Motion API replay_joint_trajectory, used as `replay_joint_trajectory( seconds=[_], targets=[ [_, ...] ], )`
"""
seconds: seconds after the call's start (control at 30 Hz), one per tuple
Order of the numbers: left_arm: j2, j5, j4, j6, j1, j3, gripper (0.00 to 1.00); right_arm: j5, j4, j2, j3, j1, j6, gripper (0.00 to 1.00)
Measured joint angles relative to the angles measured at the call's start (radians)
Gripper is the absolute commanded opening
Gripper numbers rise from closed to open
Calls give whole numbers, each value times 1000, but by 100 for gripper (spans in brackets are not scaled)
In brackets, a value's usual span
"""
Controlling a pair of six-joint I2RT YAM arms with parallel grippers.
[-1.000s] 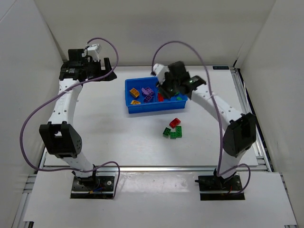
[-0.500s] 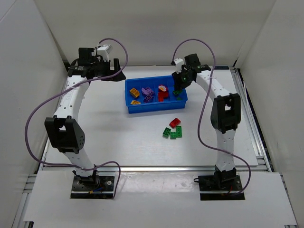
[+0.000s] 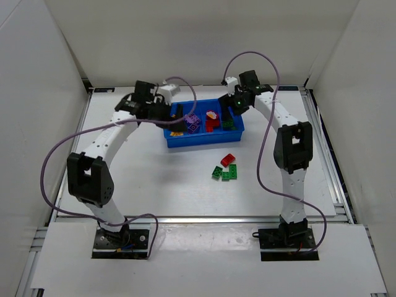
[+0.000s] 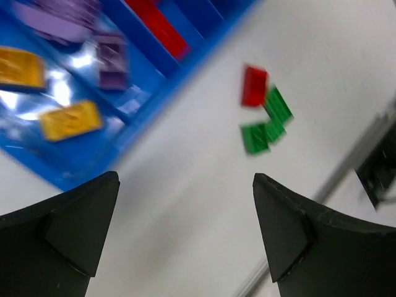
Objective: Sort the legos into containers by color
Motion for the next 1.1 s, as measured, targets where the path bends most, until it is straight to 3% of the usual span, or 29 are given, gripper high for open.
replay_joint_trajectory(
  seconds=[0.23,0.43,0.6,0.8,1.1],
  targets=[
    [-136,35,28,-72,-227,-253,87,2,-22,-281,-147,-57,50,80],
    [-167,13,132,-249,-333,-388,84,5,-41,-629,-368,-277,36,80],
    [-74,-154,193,-325,-468,-367,87,8,-79,-764,-581,-359,31,80],
    [109,-320,219,-338,-619,-251,88,4,-105,-816,-688,-378,37,80],
    [262,-464,219,-378,-584,-212,87,-24,-104,-840,-689,-437,44,80]
  ],
)
